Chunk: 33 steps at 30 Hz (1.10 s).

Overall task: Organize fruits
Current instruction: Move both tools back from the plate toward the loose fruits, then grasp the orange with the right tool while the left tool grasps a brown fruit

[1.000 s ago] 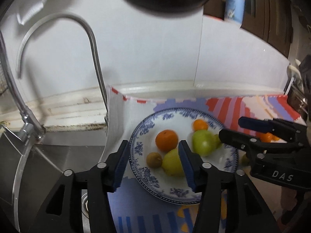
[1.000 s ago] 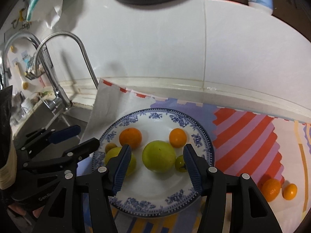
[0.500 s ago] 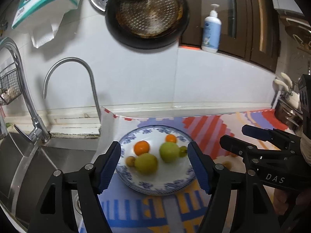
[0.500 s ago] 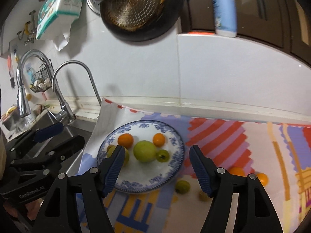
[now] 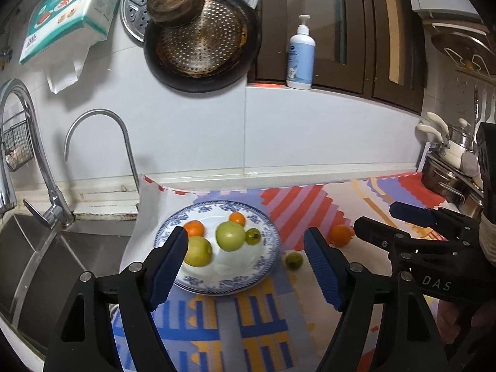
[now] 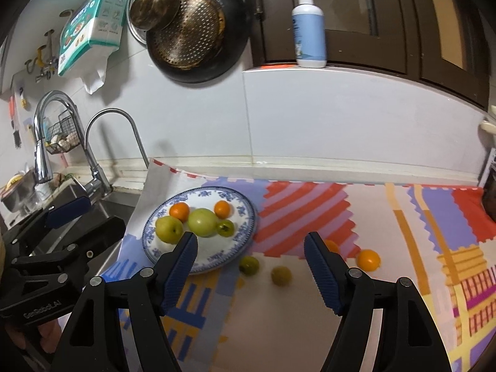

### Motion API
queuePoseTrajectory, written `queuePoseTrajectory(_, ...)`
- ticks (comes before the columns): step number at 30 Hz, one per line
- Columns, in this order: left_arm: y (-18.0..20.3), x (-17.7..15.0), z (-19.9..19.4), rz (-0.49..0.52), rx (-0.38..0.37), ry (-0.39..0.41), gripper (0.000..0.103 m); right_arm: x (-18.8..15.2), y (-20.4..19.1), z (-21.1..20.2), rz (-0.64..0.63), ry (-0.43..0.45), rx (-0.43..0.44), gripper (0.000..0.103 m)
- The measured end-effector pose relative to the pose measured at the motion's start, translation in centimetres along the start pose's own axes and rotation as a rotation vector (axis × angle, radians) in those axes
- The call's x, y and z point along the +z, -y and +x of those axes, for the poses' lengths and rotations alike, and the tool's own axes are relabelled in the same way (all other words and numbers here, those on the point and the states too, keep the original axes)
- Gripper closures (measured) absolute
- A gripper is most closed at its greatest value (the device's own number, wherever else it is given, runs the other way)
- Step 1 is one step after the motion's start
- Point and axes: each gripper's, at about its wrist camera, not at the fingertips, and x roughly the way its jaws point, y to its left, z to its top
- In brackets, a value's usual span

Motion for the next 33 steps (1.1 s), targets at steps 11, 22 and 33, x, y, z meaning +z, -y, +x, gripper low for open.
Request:
queuePoseTrajectory(11, 4.8, 0.0, -1.0, -0.024, 0.028, 0.028, 0.026, -0.5, 4.4, -2.3, -0.018, 0.027, -0.008, 0.031)
queuePoseTrajectory(22, 9.1, -0.1, 0.2, -0.041, 0.050, 0.023, 0.026, -0.5, 8.5, -2.8, -0.046, 0.027, -0.006, 0.031)
queuePoseTrajectory(33, 11.6, -1.1, 3.4, -0.005, 0.069, -0.030, 0.027, -1.4, 11.9, -0.3, -0.043, -0.025, 0.014, 0.031)
